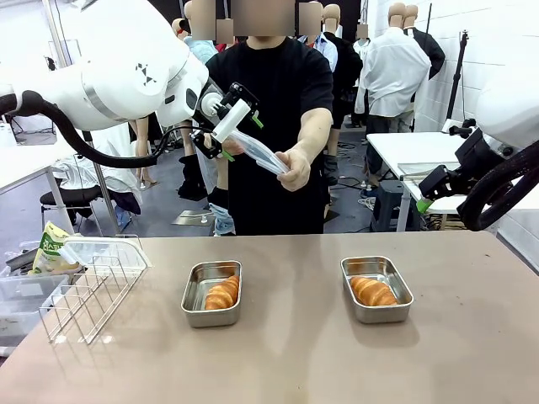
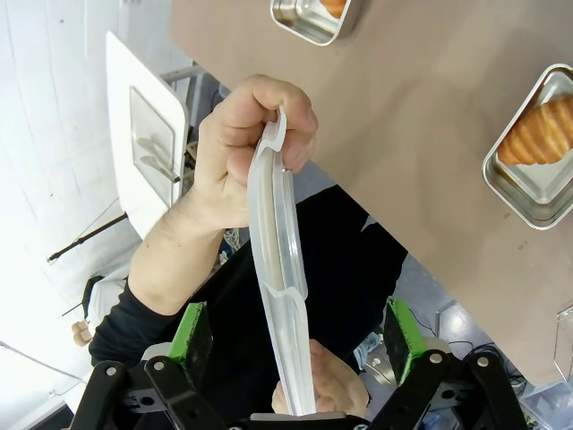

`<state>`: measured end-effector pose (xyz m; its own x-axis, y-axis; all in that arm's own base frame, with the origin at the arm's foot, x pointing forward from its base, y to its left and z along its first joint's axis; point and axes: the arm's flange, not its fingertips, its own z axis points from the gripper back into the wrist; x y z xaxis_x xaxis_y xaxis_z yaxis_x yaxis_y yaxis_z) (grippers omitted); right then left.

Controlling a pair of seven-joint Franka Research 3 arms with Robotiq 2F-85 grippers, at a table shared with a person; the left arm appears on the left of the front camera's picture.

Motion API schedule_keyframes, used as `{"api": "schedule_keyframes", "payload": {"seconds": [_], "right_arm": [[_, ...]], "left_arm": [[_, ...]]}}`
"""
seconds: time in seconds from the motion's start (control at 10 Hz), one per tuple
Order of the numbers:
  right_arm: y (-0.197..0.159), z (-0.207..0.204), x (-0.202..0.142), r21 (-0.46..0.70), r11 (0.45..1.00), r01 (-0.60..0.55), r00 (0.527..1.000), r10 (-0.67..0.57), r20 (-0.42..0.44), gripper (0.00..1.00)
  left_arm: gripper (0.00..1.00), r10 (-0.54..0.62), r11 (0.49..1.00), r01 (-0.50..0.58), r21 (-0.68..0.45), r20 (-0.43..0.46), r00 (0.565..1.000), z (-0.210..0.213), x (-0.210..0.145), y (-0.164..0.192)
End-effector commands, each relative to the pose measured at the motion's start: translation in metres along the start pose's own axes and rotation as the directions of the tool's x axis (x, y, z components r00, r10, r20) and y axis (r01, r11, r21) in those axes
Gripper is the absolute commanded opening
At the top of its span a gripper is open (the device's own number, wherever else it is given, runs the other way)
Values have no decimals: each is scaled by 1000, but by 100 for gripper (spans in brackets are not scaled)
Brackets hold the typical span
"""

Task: Place the bread in airtight containers.
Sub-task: Pick up one Airtight Container lid and hand it to the human.

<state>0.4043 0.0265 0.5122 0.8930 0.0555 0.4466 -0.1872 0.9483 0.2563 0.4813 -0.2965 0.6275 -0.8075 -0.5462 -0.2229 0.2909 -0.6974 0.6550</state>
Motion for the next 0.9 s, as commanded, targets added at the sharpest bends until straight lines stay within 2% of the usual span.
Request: {"api": "schedule_keyframes", "payload": {"seconds": [0.0, 0.8], "right_arm": [[0, -1, 0, 2, 1000, 0, 1000, 0, 1, 100], [0, -1, 0, 2, 1000, 0, 1000, 0, 1, 100]], "left_arm": [[100, 2, 1000, -2, 0, -1, 1000, 0, -1, 0], [100, 0, 1000, 0, 0, 0, 1000, 0, 0, 0]]}}
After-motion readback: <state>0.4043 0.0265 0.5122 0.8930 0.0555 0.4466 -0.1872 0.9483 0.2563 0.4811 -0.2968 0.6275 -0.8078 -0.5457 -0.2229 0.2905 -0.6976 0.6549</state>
